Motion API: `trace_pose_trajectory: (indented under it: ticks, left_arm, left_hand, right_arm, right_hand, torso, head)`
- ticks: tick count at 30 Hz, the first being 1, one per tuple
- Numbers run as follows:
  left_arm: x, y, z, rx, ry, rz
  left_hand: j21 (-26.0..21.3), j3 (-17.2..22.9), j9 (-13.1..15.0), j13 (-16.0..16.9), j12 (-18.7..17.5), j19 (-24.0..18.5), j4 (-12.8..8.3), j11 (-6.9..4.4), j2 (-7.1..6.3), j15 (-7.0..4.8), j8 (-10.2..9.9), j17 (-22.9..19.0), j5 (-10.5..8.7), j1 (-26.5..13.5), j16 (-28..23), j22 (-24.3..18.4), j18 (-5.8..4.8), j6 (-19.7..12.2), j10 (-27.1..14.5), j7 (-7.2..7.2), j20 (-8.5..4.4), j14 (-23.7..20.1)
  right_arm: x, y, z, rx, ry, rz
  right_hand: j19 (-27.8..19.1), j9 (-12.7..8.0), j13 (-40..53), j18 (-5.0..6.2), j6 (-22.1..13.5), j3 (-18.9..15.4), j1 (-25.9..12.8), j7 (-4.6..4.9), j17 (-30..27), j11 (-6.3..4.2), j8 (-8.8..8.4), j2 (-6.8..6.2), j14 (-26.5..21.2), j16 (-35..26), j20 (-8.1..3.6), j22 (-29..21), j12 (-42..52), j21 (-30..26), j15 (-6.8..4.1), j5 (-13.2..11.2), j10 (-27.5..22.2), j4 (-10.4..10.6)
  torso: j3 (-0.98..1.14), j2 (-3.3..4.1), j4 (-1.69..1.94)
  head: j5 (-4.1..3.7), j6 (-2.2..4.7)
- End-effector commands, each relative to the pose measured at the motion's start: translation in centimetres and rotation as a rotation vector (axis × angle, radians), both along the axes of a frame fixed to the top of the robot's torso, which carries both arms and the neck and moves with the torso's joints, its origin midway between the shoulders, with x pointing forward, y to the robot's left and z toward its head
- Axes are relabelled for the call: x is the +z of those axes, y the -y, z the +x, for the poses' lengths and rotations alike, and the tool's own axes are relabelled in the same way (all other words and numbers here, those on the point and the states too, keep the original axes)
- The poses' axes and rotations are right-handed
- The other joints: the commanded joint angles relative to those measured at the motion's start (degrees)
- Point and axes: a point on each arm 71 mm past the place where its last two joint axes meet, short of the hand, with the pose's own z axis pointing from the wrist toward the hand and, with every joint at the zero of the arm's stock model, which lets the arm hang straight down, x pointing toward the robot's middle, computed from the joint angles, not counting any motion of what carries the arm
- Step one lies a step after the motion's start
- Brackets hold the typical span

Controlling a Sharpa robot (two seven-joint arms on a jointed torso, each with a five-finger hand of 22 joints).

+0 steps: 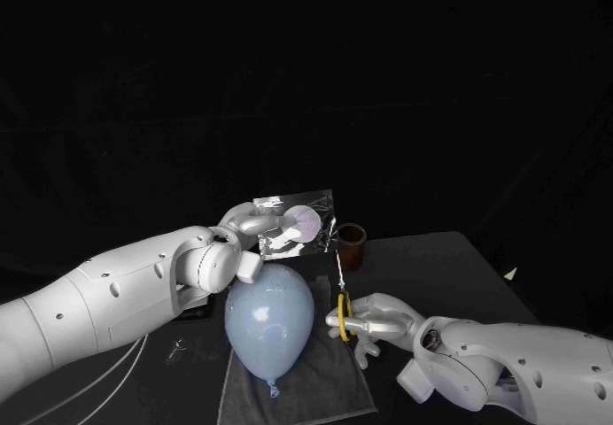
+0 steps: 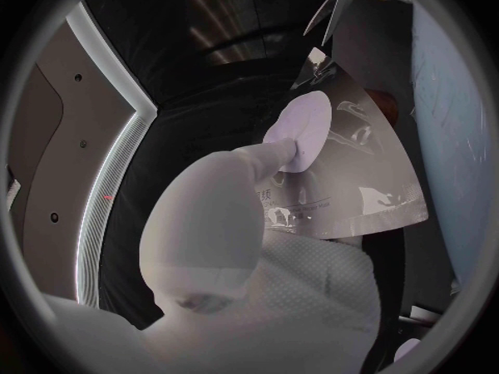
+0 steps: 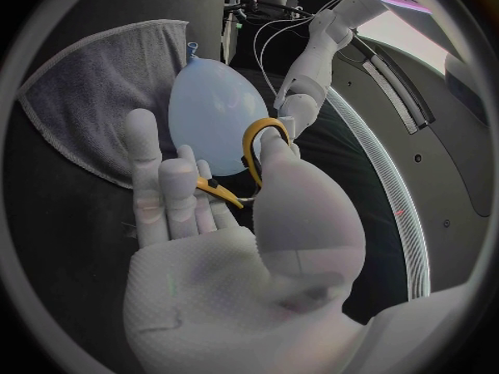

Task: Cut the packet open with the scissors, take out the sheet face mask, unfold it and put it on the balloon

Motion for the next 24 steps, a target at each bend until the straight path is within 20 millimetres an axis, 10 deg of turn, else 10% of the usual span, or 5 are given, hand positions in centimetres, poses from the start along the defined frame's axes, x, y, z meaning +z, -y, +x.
trace_pose_trajectory:
  ticks: [1, 6, 24]
  left_arm:
    - [0.20, 0.05, 0.00, -0.013, 0.016, -0.004]
    - [0.20, -0.07, 0.02, -0.012, 0.016, -0.005]
    - [0.28, -0.36, 0.00, -0.018, 0.029, -0.005]
  left_hand:
    - [0.30, 0.23, 7.87, 0.08, 0.00, 0.40, -0.16, 0.17, 0.56, -0.12, 0.21, 0.10, 0.21, 0.05, -0.25, 0.09, 0.89, 0.31, 0.37, -0.03, 0.14, 0.22]
    - [0.30, 0.23, 7.87, 0.08, 0.00, 0.40, -0.16, 0.17, 0.56, -0.12, 0.21, 0.10, 0.21, 0.05, -0.25, 0.09, 0.89, 0.31, 0.37, -0.03, 0.14, 0.22]
    - [0.32, 0.41, 8.05, 0.08, -0.02, 0.40, -0.31, 0.16, 0.54, -0.13, 0.18, 0.18, 0.22, -0.18, -0.29, 0.08, 0.88, 0.34, 0.40, -0.05, 0.11, 0.24]
  right_arm:
    - [-0.01, -0.34, -0.27, 0.064, -0.009, -0.014]
    - [-0.05, -0.46, -0.44, 0.093, -0.018, -0.022]
    - [-0.04, -0.21, -0.51, 0.069, -0.039, -0.011]
  right_hand:
    - [-0.74, 0.35, 0.03, 1.04, -1.91, -4.90, 2.94, 3.26, -0.83, 0.39, 1.49, 0.46, -0.98, 0.37, 0.31, -0.15, 0.98, -0.09, 0.20, -0.25, -1.60, 2.64]
    - [-0.98, 0.64, 0.02, 1.01, -5.59, -8.92, 7.11, 4.11, -1.78, 1.02, 2.82, -1.50, -1.50, 0.80, 0.80, -0.31, 1.59, 0.18, 0.78, -0.07, -4.49, 8.49]
    - [-0.68, 1.13, 0.18, 1.10, -6.53, -9.43, 7.49, 4.11, -1.65, 1.00, 4.45, -0.91, -1.03, 1.44, 0.85, -0.34, 2.61, 0.60, 0.80, -0.09, -5.05, 8.58]
  torso:
    - [0.07, 0.03, -0.06]
    - [0.07, 0.05, -0.04]
    - [0.10, 0.02, -0.02]
  head:
    - [-0.09, -0.30]
    - [-0.09, -0.58]
    - [-0.27, -0.81]
